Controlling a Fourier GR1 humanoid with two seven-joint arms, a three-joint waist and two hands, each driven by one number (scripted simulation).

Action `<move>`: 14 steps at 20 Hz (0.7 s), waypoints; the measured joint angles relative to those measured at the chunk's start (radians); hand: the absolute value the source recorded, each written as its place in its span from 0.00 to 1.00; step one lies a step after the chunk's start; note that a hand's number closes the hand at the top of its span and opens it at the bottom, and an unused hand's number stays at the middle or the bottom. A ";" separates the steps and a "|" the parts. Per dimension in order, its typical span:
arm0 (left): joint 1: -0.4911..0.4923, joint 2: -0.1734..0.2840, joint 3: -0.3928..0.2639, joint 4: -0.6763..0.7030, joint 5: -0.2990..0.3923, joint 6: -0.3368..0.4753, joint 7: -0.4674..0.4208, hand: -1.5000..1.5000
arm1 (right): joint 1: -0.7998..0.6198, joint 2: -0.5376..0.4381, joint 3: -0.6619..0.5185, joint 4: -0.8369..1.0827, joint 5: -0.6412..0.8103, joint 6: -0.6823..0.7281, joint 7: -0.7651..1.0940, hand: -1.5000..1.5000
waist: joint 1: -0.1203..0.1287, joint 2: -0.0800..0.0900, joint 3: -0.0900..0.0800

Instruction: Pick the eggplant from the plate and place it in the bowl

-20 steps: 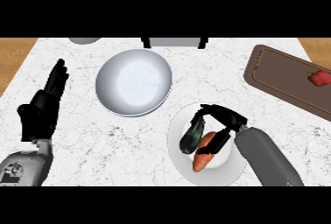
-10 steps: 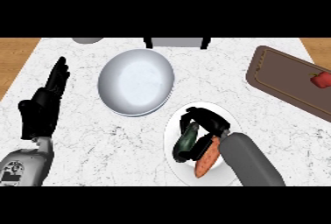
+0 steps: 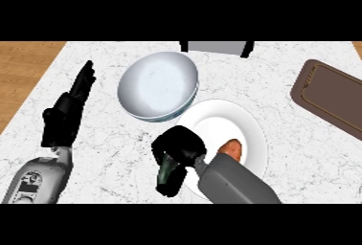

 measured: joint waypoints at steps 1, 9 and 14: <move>-0.002 -0.004 -0.002 0.004 0.000 0.001 -0.002 0.50 | 0.001 0.002 0.025 -0.032 -0.015 -0.029 0.036 1.00 | 0.002 0.001 0.001; -0.016 -0.001 0.008 0.024 -0.001 0.001 0.000 0.50 | -0.024 0.008 0.167 -0.298 -0.083 -0.345 0.336 1.00 | -0.016 -0.005 0.002; -0.016 0.005 0.021 0.039 -0.004 0.007 0.001 0.50 | -0.110 0.009 0.233 -0.385 -0.023 -0.510 0.593 1.00 | -0.043 -0.009 0.000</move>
